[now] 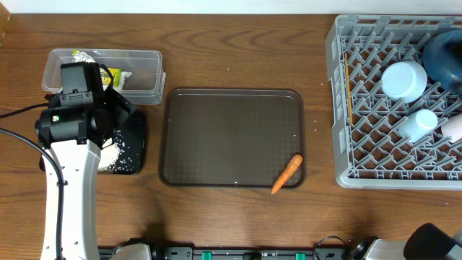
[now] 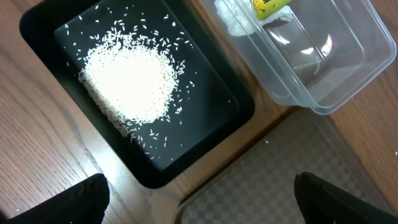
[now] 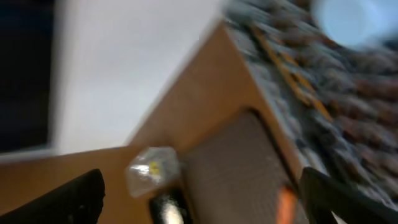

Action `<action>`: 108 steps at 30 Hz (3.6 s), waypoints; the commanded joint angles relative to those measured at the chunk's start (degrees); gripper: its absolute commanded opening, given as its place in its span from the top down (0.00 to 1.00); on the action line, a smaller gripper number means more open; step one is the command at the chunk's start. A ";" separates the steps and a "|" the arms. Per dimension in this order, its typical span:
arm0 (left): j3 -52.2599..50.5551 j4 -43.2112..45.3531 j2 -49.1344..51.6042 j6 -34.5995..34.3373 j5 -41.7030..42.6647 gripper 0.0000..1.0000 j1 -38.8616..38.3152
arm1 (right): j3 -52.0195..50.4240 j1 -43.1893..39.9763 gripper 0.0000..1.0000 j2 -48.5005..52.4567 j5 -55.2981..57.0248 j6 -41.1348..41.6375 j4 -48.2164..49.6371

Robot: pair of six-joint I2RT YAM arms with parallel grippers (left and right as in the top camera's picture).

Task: Sort waste into correct bins and load items into the dishwasher rack
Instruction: 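Move the left gripper right over the brown tray toward the carrot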

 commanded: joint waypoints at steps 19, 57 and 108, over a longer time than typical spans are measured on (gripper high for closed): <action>0.48 2.21 0.15 0.28 -0.24 0.02 0.02 | 0.09 0.35 0.01 -0.02 34.77 -3.58 -2.97; -4.37 -8.72 0.44 6.19 32.54 0.02 -26.97 | 0.09 0.35 0.01 -0.02 34.77 -3.58 -2.97; -4.44 2.71 14.32 11.91 31.87 0.03 -43.06 | 0.09 0.35 0.01 -0.02 34.77 -3.58 -2.99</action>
